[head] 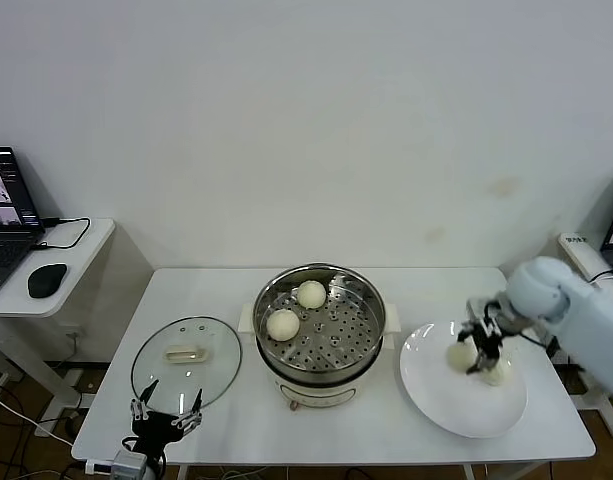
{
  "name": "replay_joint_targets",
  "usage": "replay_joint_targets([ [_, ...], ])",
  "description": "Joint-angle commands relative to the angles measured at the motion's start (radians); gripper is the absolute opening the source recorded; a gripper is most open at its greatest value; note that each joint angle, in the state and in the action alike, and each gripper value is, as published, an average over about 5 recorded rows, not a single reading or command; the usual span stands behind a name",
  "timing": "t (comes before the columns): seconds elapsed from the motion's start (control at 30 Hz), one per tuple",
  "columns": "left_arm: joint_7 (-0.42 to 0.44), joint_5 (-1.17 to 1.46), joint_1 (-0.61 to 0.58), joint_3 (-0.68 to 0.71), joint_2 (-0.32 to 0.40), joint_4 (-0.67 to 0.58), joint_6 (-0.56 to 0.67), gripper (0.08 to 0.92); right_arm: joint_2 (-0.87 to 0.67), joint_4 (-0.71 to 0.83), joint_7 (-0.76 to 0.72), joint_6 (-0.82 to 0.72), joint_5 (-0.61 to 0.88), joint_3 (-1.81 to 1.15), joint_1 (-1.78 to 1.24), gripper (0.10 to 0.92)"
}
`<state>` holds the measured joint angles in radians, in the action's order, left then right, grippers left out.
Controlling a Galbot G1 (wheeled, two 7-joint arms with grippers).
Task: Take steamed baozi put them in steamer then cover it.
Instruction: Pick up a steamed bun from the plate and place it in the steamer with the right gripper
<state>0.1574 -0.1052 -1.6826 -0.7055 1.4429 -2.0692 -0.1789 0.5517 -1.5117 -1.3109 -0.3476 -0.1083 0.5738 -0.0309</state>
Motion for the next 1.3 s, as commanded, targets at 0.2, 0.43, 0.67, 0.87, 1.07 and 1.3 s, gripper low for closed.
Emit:
replay_joint_targets([
  [0.2, -0.020, 0.009, 0.006, -0.024, 0.000, -0.002, 0.037, 0.823, 0.331, 0.214, -0.032, 0.032, 0.320, 0.295, 0.554, 0.662],
  [0.43, -0.023, 0.008, 0.011, -0.038, 0.002, -0.008, 0.036, 0.823, 0.561, 0.445, -0.102, 0.371, 0.383, 0.308, 0.577, 0.660],
  [0.67, -0.024, 0.011, 0.013, -0.046, 0.006, -0.007, 0.037, 0.823, 0.651, 0.457, -0.160, 0.548, 0.377, 0.318, 0.540, 0.660],
  [0.87, -0.024, 0.010, 0.009, -0.047, 0.008, -0.015, 0.037, 0.823, 0.688, 0.413, -0.163, 0.700, 0.232, 0.326, 0.498, 0.661],
  [1.07, -0.027, 0.011, 0.005, -0.051, 0.008, -0.018, 0.037, 0.823, 0.671, 0.258, -0.124, 0.770, 0.055, 0.357, 0.469, 0.662],
  [1.3, -0.028, 0.012, 0.004, -0.052, 0.014, -0.017, 0.038, 0.823, 0.643, 0.102, -0.092, 0.805, -0.054, 0.423, 0.446, 0.661],
])
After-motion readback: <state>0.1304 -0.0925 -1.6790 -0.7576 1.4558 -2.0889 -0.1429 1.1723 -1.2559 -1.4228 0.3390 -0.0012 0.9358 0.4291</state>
